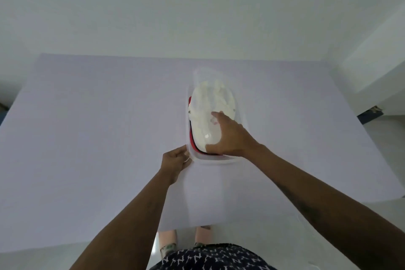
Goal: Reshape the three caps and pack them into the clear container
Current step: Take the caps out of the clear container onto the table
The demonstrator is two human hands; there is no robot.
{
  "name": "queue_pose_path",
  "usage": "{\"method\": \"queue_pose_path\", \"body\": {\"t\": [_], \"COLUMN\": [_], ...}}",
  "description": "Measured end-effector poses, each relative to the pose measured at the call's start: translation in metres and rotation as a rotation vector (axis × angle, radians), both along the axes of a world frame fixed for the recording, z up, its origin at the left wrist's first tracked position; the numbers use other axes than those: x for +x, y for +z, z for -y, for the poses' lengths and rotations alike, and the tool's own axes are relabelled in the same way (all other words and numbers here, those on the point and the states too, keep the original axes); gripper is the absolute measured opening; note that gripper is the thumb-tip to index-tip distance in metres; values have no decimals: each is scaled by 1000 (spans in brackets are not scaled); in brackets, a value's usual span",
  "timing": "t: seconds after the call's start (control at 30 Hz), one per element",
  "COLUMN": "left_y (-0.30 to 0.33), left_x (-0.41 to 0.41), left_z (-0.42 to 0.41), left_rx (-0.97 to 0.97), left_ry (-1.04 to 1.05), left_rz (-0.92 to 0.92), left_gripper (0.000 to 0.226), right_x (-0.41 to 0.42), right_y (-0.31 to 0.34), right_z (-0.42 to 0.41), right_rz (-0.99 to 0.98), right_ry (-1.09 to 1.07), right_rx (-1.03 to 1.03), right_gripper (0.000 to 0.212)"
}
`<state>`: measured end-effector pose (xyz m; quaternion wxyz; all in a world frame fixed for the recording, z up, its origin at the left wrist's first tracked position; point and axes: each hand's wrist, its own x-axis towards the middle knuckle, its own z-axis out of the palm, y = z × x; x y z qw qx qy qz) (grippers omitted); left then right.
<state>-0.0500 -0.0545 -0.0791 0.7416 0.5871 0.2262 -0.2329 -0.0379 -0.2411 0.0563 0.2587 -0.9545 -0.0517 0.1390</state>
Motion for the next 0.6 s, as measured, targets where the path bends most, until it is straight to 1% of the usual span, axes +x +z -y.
{"method": "queue_pose_path", "body": {"t": [0.07,0.1,0.17,0.23,0.3,0.37,0.43,0.5,0.53,0.6], "left_y": [0,0,0,3,15,27,36,39,39,41], "left_x": [-1,-2,-1,3,10,21,33,45,50,59], "left_z": [-1,-1,-3,-2,6,16,28,42,49,63], "left_rx": [33,55,181,376,538,640,691,706,706,701], "left_ry": [-15,-24,-59,-70,-22,5,-13,-59,-87,-136], "left_rz": [-9,-11,33,139,237,353,467,542,552,514], "left_gripper": [28,27,29,33,34,31,27,27,31,49], "right_x": [-16,-23,-34,-42,-52,-59,-65,-65,-64,-58], "right_y": [6,7,1,-13,-31,-51,-69,-84,-92,-104], "right_z": [22,34,66,98,124,136,142,148,152,155], "right_rz": [99,205,410,514,570,576,578,582,575,519], "right_ry": [-153,-252,-456,-587,-576,-519,-488,-477,-480,-470], "right_rx": [232,305,320,310,226,79,-29,-85,-110,-159], "right_gripper": [85,75,56,49,49,50,51,52,52,49]}}
